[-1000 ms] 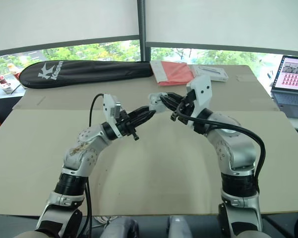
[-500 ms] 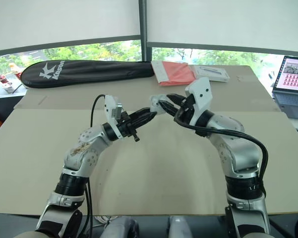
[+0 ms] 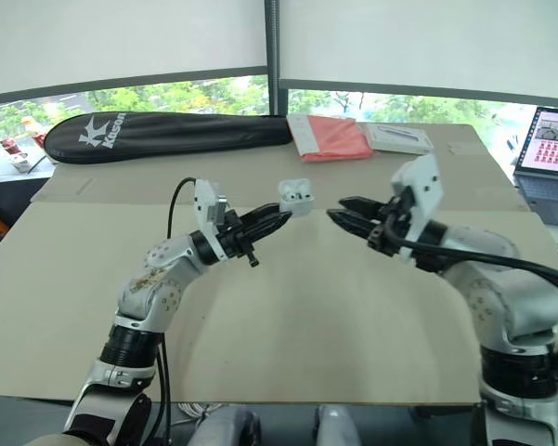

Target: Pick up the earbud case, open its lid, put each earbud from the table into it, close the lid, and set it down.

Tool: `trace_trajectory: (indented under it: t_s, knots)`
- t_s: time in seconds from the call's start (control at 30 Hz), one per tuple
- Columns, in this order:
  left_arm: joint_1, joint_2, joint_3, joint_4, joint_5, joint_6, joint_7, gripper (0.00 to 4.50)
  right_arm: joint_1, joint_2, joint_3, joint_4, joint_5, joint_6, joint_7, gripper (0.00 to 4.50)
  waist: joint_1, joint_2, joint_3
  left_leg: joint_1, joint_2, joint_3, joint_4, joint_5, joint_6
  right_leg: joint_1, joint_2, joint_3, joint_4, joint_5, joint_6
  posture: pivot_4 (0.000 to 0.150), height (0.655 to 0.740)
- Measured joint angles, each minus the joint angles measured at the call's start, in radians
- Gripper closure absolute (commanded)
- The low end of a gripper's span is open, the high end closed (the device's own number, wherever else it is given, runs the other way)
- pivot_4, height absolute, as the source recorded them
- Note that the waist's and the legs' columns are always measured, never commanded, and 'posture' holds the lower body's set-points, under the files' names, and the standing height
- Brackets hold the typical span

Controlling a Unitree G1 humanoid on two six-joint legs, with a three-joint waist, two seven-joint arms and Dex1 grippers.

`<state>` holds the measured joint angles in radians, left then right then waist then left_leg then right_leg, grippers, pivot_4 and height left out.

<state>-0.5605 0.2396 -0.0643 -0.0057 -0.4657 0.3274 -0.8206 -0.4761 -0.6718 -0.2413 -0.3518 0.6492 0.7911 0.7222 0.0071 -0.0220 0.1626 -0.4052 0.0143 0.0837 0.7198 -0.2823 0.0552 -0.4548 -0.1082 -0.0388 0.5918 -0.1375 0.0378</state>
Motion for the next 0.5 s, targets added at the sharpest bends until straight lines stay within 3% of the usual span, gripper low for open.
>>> trace_trajectory:
  t_s: [0.1,0.13,0.3,0.5]
  knots:
    - [0.0,0.015,-0.024,-0.005,-0.008,0.02,-0.044,4.04,-0.047,0.025,0.001,0.13,-0.028,-0.001,-0.05,4.36,-0.003,0.0,0.0,0.0,0.0,0.0,0.0,0.0,0.0,0.0,0.0,0.001,0.001,0.0,0.0,0.15,0.74]
    - [-0.001,0.023,-0.037,-0.01,-0.008,0.029,-0.061,4.04,-0.071,0.044,0.007,0.187,-0.045,-0.005,-0.068,4.47,-0.005,0.0,0.0,0.0,0.0,0.0,0.0,0.0,0.0,0.0,0.0,0.001,0.001,0.0,0.0,0.15,0.74]
    - [-0.02,0.038,-0.069,-0.02,-0.008,0.049,-0.114,4.04,-0.152,0.105,0.079,0.33,-0.073,-0.012,-0.06,4.47,-0.006,0.0,0.0,-0.001,0.0,0.001,-0.001,0.0,0.0,-0.001,0.0,0.001,0.001,0.0,0.0,0.15,0.74]
    - [-0.034,0.041,-0.083,-0.017,0.002,0.042,-0.136,4.04,-0.221,0.13,0.104,0.295,0.095,0.169,0.022,4.47,-0.001,0.0,0.0,-0.001,0.0,0.0,-0.001,0.0,0.0,0.0,0.0,0.0,0.001,0.0,0.0,0.15,0.74]
